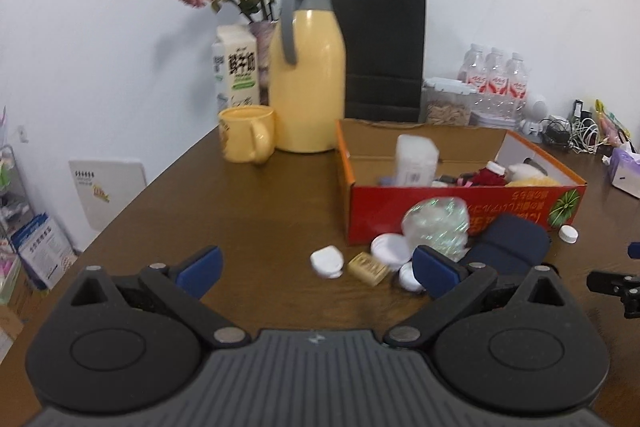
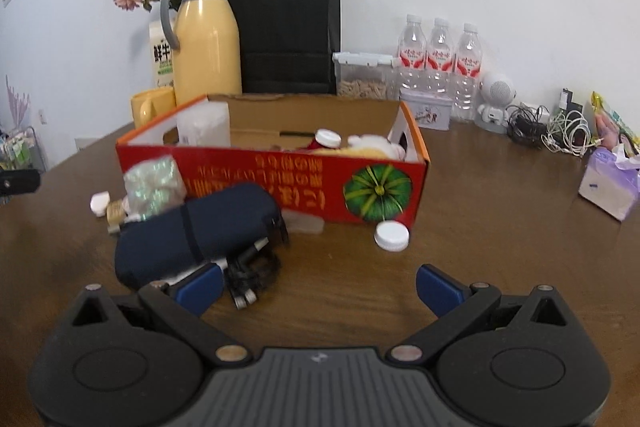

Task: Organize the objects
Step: 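Withdraw both tools from the box back over the table, then grasp a white bottle cap with the right tool while the left tool grasps the white oval lid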

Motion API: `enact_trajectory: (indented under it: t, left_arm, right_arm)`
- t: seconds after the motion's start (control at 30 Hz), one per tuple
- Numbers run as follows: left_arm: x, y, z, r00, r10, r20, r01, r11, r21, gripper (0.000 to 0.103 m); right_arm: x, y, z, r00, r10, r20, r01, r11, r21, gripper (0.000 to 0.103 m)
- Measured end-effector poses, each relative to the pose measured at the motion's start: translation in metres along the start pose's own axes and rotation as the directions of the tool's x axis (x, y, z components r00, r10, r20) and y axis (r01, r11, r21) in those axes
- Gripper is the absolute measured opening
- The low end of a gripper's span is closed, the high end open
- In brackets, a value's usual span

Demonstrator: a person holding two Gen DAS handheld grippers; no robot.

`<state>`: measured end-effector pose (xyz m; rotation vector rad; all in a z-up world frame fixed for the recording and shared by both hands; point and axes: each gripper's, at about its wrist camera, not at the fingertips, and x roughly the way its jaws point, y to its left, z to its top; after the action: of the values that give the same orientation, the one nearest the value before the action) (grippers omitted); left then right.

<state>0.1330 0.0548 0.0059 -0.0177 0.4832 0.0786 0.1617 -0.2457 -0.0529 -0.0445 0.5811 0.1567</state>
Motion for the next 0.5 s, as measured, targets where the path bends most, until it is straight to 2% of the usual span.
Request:
enact_trajectory:
  t: [0.27, 0.5]
  left_arm:
    - [0.016, 0.013, -0.01, 0.999, 0.028, -0.047, -0.028, 1.0, -0.003, 0.103]
    - [0.053, 0.013, -0.013, 0.994, 0.042, -0.101, -0.04, 0.999, 0.025, 0.103]
  right_arm:
    - [0.02, -0.021, -0.011, 0.998, -0.031, -0.058, 0.033, 0.999, 0.024, 0.103]
    - [0.037, -0.034, -0.009, 0.995, -0.029, -0.092, 0.032, 0.999, 0.024, 0.103]
